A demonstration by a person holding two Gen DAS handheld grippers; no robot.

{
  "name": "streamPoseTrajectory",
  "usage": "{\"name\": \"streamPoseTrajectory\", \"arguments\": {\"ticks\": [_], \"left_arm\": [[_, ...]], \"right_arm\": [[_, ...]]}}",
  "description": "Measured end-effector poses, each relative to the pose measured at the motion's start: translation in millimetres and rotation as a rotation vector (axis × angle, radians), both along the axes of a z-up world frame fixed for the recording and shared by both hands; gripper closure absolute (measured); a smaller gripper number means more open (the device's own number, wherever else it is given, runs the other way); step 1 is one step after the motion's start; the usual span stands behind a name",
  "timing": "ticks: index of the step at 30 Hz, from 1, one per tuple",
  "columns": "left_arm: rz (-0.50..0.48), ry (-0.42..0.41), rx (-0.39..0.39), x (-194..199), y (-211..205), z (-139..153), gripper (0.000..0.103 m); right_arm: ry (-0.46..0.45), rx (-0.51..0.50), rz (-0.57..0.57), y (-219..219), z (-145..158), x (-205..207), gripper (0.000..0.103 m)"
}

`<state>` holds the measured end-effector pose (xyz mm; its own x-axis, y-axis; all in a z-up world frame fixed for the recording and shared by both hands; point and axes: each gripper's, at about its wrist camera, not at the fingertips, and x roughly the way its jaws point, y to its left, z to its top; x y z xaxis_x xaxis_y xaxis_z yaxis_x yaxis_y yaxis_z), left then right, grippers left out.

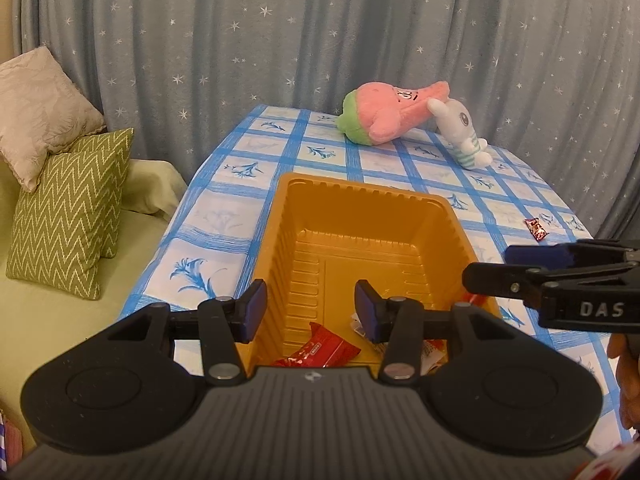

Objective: Organize snacks
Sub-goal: 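Carry both snacks over the orange tray and open both tools, then move both open tools back toward the remaining snacks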

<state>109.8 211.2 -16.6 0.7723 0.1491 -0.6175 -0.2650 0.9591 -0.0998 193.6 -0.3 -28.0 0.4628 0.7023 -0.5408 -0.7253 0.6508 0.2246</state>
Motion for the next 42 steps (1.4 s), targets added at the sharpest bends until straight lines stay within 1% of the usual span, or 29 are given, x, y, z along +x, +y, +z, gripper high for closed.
{"name": "streamPoseTrajectory", "arguments": {"ticks": [1, 3, 7, 11, 15, 18, 22, 24, 26, 30, 32, 36, 42], "left_arm": [[0.000, -0.003, 0.000, -1.2, 0.1, 0.9, 0.059], [0.001, -0.007, -0.002, -3.5, -0.2, 3.2, 0.059], [-0.004, -0.017, -0.008, -9.0, -4.2, 10.6, 0.059], [-0.026, -0.031, -0.019, -14.4, -15.0, 21.1, 0.059], [-0.054, -0.047, -0.020, -18.3, -30.1, 33.0, 0.058], [-0.080, -0.058, -0.024, -21.0, -43.3, 42.5, 0.054], [-0.109, -0.079, -0.035, -26.4, -59.7, 57.5, 0.052], [-0.123, -0.089, -0.042, -29.2, -68.5, 64.8, 0.048], [-0.143, -0.098, -0.045, -31.9, -78.1, 71.5, 0.048], [-0.185, -0.112, -0.057, -34.4, -100.9, 81.9, 0.044], [-0.208, -0.116, -0.058, -35.2, -114.0, 85.1, 0.041], [-0.251, -0.118, -0.065, -32.7, -140.0, 86.3, 0.039], [-0.298, -0.098, -0.075, -23.6, -175.5, 76.7, 0.036]], "right_arm": [[-0.010, 0.005, -0.006, -1.6, 0.6, -1.4, 0.037], [-0.031, 0.002, -0.027, -5.8, 1.6, -3.1, 0.037], [-0.026, 0.017, -0.077, -23.2, 2.5, -3.9, 0.037], [-0.080, 0.000, -0.124, -43.2, 5.3, -8.9, 0.036], [-0.062, 0.008, -0.195, -71.3, 2.7, -18.6, 0.037], [-0.047, 0.010, -0.246, -92.1, 4.0, -30.3, 0.037], [-0.035, 0.007, -0.325, -121.7, 10.4, -51.8, 0.037], [-0.029, 0.008, -0.367, -137.3, 14.7, -61.6, 0.037], [-0.027, 0.006, -0.407, -152.8, 19.1, -69.7, 0.037], [-0.038, -0.003, -0.501, -185.5, 27.1, -84.2, 0.036], [-0.037, 0.005, -0.544, -203.1, 30.8, -89.4, 0.037], [-0.038, 0.016, -0.620, -233.3, 35.2, -94.1, 0.037], [-0.033, 0.032, -0.700, -270.6, 35.4, -95.5, 0.037]]}}
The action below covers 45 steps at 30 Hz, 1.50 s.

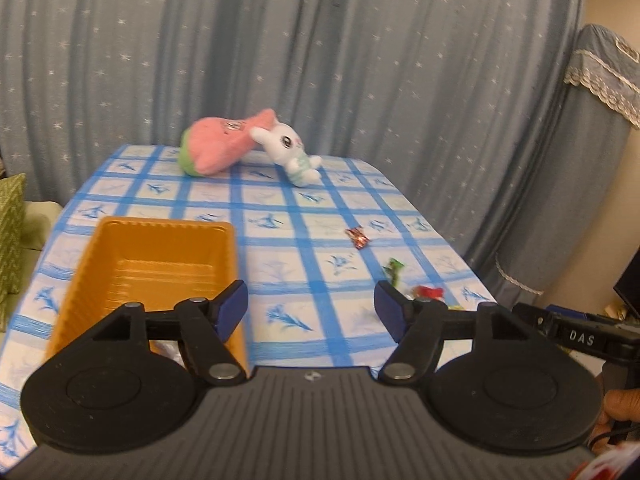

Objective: Organize snacks
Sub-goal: 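Move both open tools back toward the remaining snacks, then grasp the yellow-green packet with the right tool while the left tool grasps the white-green packet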

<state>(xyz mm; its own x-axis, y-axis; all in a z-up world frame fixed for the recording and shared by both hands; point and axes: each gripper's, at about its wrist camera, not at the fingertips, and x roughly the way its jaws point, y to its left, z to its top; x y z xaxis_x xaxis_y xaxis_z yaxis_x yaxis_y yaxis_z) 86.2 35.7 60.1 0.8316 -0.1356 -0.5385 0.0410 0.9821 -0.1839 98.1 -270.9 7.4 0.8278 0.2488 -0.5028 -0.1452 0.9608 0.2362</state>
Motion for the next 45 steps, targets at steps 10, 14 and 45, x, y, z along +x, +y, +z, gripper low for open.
{"name": "streamPoseTrajectory", "arguments": {"ticks": [10, 14, 45], "left_arm": [[-0.073, 0.032, 0.000, 23.2, -46.4, -18.9, 0.031], [-0.099, 0.053, 0.013, 38.9, -62.4, -31.1, 0.031], [-0.248, 0.146, 0.178, 175.2, -123.7, -139.9, 0.034]], "right_arm": [[0.014, 0.012, -0.091, -43.1, -13.4, 6.2, 0.037], [0.038, 0.019, -0.130, -61.0, -29.0, 17.1, 0.037], [0.173, -0.090, -0.033, -43.2, -121.6, 147.1, 0.052]]}}
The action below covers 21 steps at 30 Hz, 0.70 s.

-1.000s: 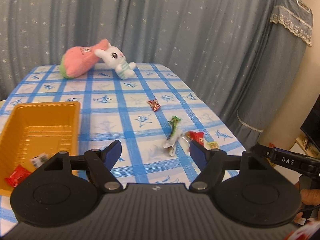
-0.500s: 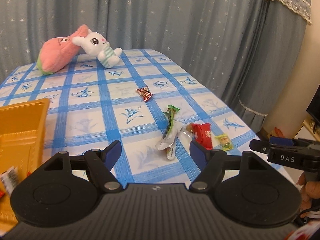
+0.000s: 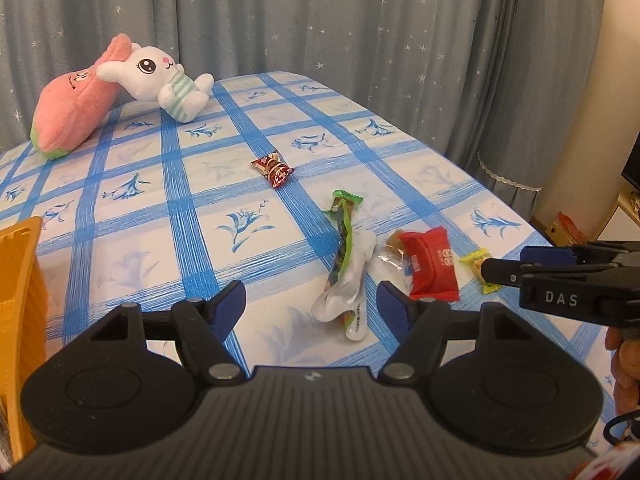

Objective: Organize snacks
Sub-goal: 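Grasp the yellow-green packet with the right tool while the left tool grasps the white-green packet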

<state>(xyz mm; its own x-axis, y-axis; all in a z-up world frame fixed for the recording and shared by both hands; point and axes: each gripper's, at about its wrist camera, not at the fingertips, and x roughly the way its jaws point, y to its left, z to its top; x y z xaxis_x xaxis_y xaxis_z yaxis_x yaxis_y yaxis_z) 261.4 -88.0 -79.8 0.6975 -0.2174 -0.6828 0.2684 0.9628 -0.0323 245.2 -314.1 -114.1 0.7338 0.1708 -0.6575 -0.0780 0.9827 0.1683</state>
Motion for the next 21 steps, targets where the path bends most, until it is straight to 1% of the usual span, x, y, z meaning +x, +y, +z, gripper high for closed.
{"name": "streamPoseTrajectory", "arguments": {"ticks": [7, 10, 13, 14, 16, 19, 21], "left_arm": [[-0.010, 0.012, -0.007, 11.0, -1.7, -7.4, 0.034], [-0.019, 0.015, -0.008, 14.5, -3.0, -10.5, 0.034], [-0.032, 0.015, -0.006, 18.4, -5.5, -14.5, 0.034], [-0.037, 0.015, -0.005, 19.7, -6.6, -15.8, 0.035], [-0.057, 0.014, -0.004, 22.1, -10.1, -18.4, 0.037], [-0.087, 0.014, 0.014, 26.7, -17.2, -23.0, 0.039], [-0.105, 0.016, 0.026, 30.7, -21.7, -26.7, 0.045]], "right_arm": [[0.022, -0.023, 0.017, 10.2, -9.3, 11.9, 0.058], [0.046, -0.020, 0.015, 10.8, -14.6, 15.1, 0.061], [0.042, -0.032, 0.012, 11.1, -14.9, 15.0, 0.069], [0.044, -0.033, 0.009, 11.0, -14.4, 15.1, 0.075], [0.045, -0.032, -0.004, 10.5, -12.7, 14.8, 0.078], [0.017, -0.034, -0.018, 10.4, -5.8, 12.4, 0.080], [0.003, -0.025, -0.021, 10.5, -1.7, 12.3, 0.080]]}}
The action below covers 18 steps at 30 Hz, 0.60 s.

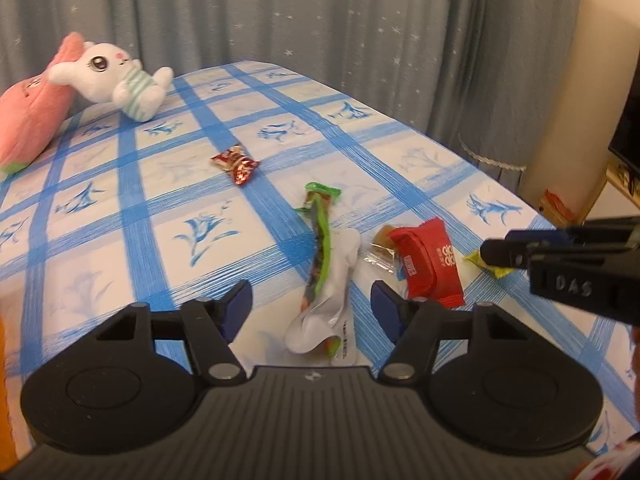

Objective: Organize snacks
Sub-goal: 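Grasp the yellow-green packet with the right tool while the left tool grasps the white-green packet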

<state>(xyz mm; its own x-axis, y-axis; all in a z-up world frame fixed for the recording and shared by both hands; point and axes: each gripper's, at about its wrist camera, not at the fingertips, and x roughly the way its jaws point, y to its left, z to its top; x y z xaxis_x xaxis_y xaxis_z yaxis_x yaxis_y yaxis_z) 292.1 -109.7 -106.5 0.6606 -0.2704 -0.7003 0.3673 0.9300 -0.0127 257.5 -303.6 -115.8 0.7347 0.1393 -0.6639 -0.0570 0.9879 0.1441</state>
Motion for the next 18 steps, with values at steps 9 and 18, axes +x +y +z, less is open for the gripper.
{"name": "streamPoseTrajectory", "arguments": {"ticks": [9, 18], "left_arm": [[-0.028, 0.012, 0.033, 9.9, -9.8, -10.0, 0.078], [0.076, 0.054, 0.002, -39.2, 14.0, -3.4, 0.078]], "right_arm": [[0.022, 0.032, -0.015, -0.1, 0.2, 4.8, 0.080], [0.021, -0.025, 0.034, 3.1, -5.0, -2.7, 0.083]]}}
